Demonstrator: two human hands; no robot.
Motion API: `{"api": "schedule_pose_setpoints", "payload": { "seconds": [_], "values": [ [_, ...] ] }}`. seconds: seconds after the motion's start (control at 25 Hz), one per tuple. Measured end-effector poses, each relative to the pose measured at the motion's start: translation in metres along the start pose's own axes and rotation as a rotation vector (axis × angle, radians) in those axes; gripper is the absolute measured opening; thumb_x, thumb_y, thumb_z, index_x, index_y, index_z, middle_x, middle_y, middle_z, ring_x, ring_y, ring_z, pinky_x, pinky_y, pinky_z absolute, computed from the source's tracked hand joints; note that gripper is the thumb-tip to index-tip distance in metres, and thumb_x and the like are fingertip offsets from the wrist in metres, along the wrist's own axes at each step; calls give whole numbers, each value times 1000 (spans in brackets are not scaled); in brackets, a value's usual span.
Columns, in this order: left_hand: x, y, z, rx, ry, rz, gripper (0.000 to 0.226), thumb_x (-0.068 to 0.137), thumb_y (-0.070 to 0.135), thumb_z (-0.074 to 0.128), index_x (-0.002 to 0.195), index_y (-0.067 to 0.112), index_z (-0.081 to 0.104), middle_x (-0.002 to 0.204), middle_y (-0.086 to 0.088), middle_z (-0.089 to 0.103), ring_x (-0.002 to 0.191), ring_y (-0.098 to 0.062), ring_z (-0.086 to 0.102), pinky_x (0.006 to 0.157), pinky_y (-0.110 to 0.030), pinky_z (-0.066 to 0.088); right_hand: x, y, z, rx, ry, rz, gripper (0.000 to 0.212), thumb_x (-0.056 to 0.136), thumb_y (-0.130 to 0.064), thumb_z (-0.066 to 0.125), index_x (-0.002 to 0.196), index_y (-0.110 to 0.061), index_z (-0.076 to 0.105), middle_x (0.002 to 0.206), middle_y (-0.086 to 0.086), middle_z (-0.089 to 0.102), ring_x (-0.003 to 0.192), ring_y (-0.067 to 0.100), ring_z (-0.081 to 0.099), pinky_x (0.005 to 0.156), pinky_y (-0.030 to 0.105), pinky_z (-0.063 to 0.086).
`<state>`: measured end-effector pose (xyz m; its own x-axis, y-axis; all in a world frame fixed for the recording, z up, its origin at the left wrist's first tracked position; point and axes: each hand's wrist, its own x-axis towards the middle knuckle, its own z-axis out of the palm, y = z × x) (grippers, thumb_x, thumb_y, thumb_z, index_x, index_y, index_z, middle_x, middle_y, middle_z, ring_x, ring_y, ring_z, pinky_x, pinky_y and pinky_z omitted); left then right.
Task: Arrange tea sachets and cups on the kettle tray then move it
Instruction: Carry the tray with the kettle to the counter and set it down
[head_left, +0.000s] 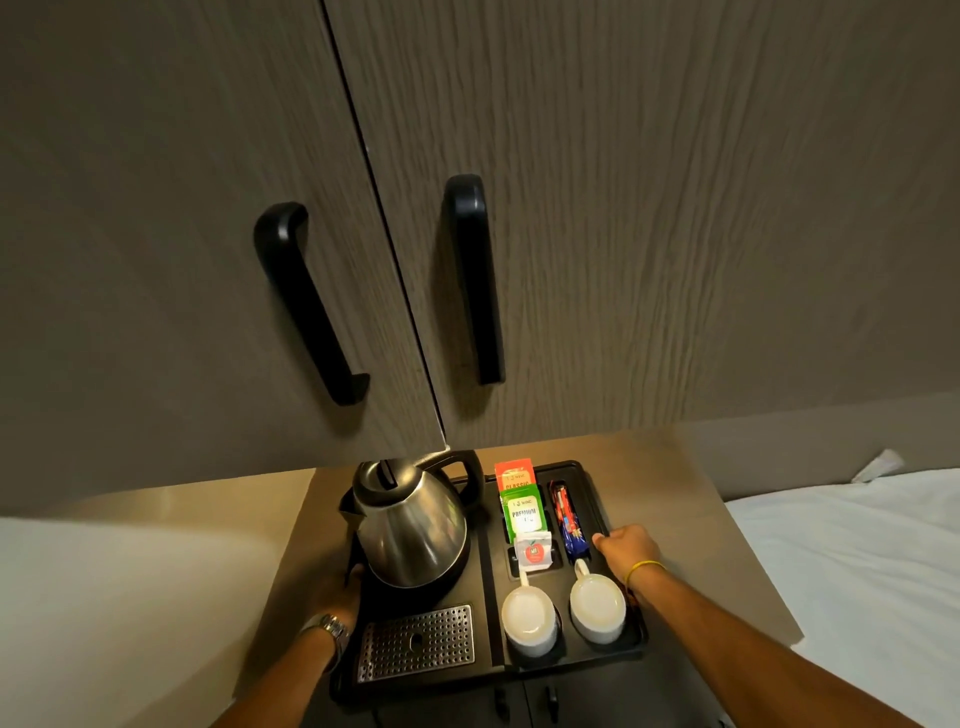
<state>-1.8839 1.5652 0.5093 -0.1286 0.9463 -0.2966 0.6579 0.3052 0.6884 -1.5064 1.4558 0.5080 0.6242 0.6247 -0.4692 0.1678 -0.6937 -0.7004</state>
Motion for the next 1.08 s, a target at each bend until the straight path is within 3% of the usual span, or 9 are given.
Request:
{"api": "schedule_pose_setpoints", "payload": {
  "seconds": [0.08,0.2,0.44,0.52,0.64,0.76,0.88,1.0,1.08],
  "values": [
    [3,0,-3,12,-14,-19,39,103,28,44,74,9,62,79,-14,58,75,-27,47,73,-35,32,-3,-1,3,-28,21,-3,28,94,-22,67,91,4,77,89,20,73,76,30,59,69,28,42],
    [8,3,-10,48,-51,-46,46,104,33,42,106,-4,69,107,-27,67,84,-31,53,75,-34,37,-8,-3,7,-57,62,-11,27,93,-17,66,92,6,78,94,23,75,78,31,59,72,32,47],
    [19,20,-26,147,-101,-55,34,103,19,43,106,-5,67,118,-26,65,113,-41,59,95,-40,45,-26,-3,11,-37,113,-44,19,90,-8,63,97,1,79,98,20,74,93,37,67,85,35,54],
    [19,20,-31,223,-140,-48,31,103,15,43,97,-2,68,113,-23,65,116,-40,59,93,-38,46,-33,3,10,16,66,-57,26,91,-5,61,111,-2,78,107,18,75,101,36,68,94,38,55],
    [8,2,-35,125,-195,-28,29,100,8,49,122,-7,61,121,-26,65,113,-40,59,87,-36,44,-48,23,1,193,-106,-100,42,95,3,54,136,-2,65,128,19,70,121,38,63,110,47,48],
    [-16,-29,-41,25,-262,75,35,94,2,60,127,-8,57,113,-26,67,103,-36,63,91,-38,49,-65,53,-7,323,-282,-112,64,89,19,45,149,-1,48,143,19,59,136,39,52,112,47,45],
    [-43,-64,-49,-24,-401,148,70,80,10,79,141,0,45,130,-22,62,114,-32,62,105,-44,47,-82,84,-12,260,-345,-151,88,80,24,52,160,-8,30,159,15,42,148,33,37,109,40,46],
    [-58,-86,-56,30,-511,169,126,59,21,91,156,7,11,143,-12,52,132,-28,52,114,-45,39,-92,98,-5,61,-288,-258,104,75,13,73,162,-13,24,160,9,41,149,30,38,119,48,39],
    [-60,-90,-52,33,-492,180,135,57,13,93,158,14,3,144,-7,49,133,-25,50,115,-42,38,-97,99,0,18,-213,-285,104,77,3,80,162,-16,24,159,7,43,148,29,40,121,49,35]
  ]
}}
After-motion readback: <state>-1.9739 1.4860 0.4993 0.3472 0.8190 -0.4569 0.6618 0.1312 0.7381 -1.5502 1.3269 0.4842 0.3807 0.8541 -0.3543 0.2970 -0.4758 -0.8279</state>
